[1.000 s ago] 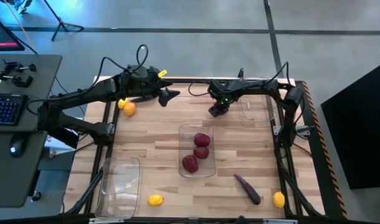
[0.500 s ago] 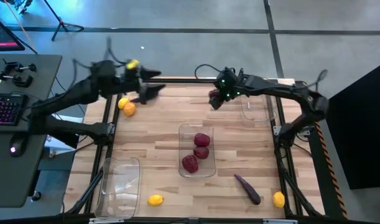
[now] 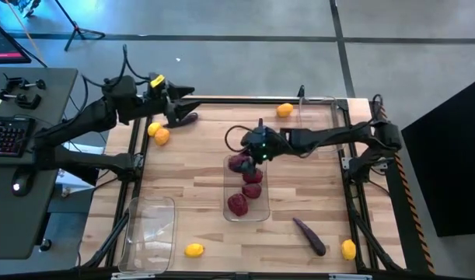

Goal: Sort produce into baskets
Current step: Put the red apple into the middle transparent bin, then put the yellow lemon into the bottom left transparent bin

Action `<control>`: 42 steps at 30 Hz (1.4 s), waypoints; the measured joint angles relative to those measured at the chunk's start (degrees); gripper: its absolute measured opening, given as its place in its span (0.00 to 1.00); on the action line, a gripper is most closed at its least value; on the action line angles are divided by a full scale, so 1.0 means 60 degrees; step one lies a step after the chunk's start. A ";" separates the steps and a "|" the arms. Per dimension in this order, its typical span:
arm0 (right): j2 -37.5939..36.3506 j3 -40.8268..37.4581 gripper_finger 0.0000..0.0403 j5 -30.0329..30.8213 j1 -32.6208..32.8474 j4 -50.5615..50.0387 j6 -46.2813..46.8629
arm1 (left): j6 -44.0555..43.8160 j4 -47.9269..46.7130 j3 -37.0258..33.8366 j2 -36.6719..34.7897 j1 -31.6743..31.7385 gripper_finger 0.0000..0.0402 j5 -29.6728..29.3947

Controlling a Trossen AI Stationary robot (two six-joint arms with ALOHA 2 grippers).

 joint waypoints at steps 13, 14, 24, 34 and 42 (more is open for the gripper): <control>-0.0020 0.0000 0.84 0.0091 0.0937 -0.0018 -0.0941 | -0.1545 0.0304 -0.0007 0.0205 -0.1086 0.86 -0.0038; -0.0073 0.0000 0.84 -0.0156 0.0924 -0.0016 -0.1024 | -0.1647 0.0283 -0.0007 0.0245 -0.1306 0.86 -0.0039; -0.2043 0.0004 0.84 -0.0199 0.1088 -0.0043 -0.0331 | -0.1776 -0.0757 -0.0007 0.1191 -0.4227 0.86 -0.0295; -0.2657 0.0018 0.84 0.3182 0.2693 0.0532 0.2061 | -0.1988 -0.5047 -0.0018 0.4163 -0.8017 0.86 -0.0349; -0.2181 0.0018 0.84 0.4479 0.3527 0.0450 0.3235 | -0.2140 -0.4373 0.0638 0.6735 -0.9207 0.86 0.1372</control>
